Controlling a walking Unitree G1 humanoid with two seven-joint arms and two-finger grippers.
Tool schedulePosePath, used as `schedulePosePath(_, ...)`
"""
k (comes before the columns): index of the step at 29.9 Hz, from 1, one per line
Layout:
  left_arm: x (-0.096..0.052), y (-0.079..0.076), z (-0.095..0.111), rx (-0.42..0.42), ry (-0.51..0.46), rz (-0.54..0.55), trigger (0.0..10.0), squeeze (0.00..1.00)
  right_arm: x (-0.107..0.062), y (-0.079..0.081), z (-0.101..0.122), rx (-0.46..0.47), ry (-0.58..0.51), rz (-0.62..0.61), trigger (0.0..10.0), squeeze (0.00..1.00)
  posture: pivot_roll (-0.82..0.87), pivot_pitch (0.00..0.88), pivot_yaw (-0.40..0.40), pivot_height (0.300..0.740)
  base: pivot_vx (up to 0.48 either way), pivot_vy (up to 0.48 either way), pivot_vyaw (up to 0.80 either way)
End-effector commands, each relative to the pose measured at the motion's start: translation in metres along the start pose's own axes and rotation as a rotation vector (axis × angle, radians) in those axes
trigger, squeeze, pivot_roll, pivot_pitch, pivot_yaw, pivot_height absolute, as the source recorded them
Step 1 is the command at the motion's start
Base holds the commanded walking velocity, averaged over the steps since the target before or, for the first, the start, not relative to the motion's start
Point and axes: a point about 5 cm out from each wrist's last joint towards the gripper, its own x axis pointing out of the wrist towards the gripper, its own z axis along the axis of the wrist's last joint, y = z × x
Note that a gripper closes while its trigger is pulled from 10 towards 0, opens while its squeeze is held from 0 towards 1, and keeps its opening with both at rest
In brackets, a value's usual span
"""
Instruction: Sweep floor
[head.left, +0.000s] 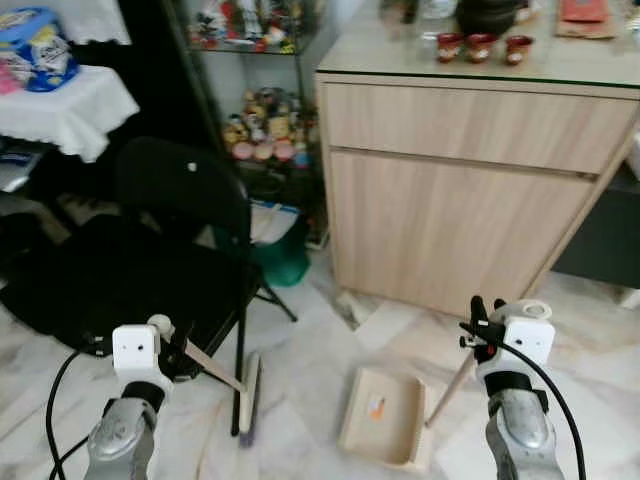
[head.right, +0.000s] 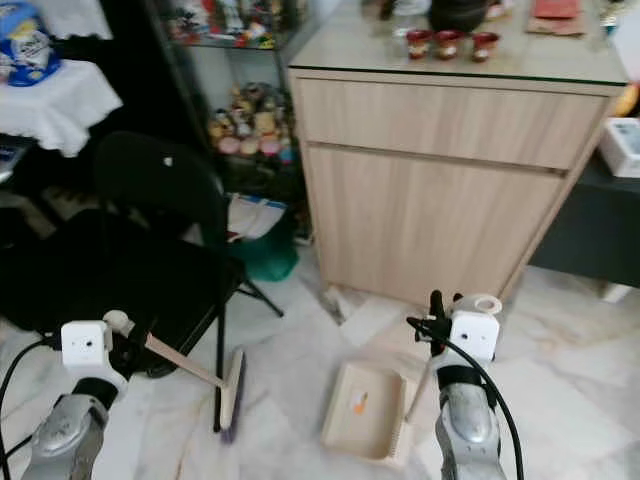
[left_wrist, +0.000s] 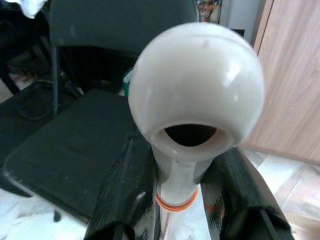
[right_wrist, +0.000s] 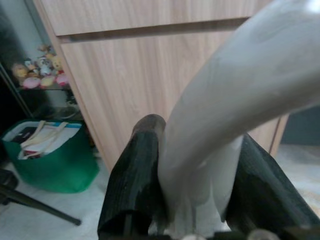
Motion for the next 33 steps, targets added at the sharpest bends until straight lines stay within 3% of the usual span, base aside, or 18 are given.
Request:
schedulePosePath(1, -0.0003, 0.0052, 0.0089, 0.029, -0.031, 0.004, 10.0, 0.00, -0.0011, -0.0012, 0.0016, 0.007, -0.007, -0.005, 10.0, 0.00, -0.05, 0.068, 0.107, 0.740, 0.000, 0.000, 0.00)
schedulePosePath(10, -0.0034, 0.0033, 0.0071, 0.034, -0.030, -0.010, 10.0, 0.00, 0.0014, 0.0015, -0.0002, 0.009, 0.004, 0.016, 10.0, 0.00, -0.05, 0.047, 0.099, 0.740, 0.000, 0.000, 0.00)
schedulePosePath(17, -0.0040, 0.0006, 0.0064, 0.035, -0.030, -0.024, 10.0, 0.00, 0.0035, 0.0014, -0.0011, -0.020, 0.013, 0.037, 10.0, 0.00, -0.05, 0.027, 0.092, 0.740, 0.000, -0.280, 0.00)
schedulePosePath(27, -0.0020, -0.0001, 0.0067, 0.034, -0.030, -0.027, 10.0, 0.00, 0.0050, 0.0002, -0.0009, -0.018, 0.016, 0.023, 10.0, 0.00, -0.05, 0.040, 0.094, 0.740, 0.000, -0.305, 0.61)
schedulePosePath(33, -0.0016, -0.0024, 0.0059, 0.030, -0.029, -0.025, 10.0, 0.00, 0.0028, 0.0002, -0.0030, -0.022, 0.023, 0.024, 10.0, 0.00, -0.05, 0.051, 0.091, 0.740, 0.000, -0.322, 0.16)
